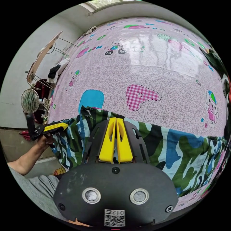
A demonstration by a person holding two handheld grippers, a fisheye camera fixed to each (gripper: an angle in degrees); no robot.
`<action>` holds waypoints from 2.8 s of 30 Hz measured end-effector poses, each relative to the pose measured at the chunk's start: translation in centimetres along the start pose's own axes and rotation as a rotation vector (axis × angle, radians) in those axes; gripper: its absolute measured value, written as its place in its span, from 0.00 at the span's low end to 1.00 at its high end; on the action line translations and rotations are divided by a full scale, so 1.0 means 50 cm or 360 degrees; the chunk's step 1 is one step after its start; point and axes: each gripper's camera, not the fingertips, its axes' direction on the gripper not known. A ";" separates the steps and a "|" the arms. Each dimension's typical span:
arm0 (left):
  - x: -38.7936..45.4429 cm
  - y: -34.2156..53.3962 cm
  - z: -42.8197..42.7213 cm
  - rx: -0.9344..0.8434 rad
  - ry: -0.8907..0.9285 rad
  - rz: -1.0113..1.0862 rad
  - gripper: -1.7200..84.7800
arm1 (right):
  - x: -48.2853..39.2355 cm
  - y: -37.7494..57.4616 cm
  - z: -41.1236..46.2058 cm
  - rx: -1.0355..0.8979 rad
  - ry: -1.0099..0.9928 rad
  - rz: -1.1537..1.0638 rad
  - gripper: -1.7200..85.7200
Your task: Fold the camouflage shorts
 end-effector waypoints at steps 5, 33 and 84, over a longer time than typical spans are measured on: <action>0.061 0.090 -0.063 0.0055 -0.0250 0.0241 0.02 | -0.200 0.124 -0.031 0.0018 0.0058 -0.0241 0.01; 0.220 0.220 0.150 -0.0051 -0.0219 0.0429 0.03 | -0.693 -0.087 0.090 -0.0298 0.0231 0.0150 0.01; 0.733 -0.089 0.900 -0.0403 -0.0389 0.0237 0.03 | -0.727 -0.836 -0.818 0.0550 -0.0434 0.0457 0.01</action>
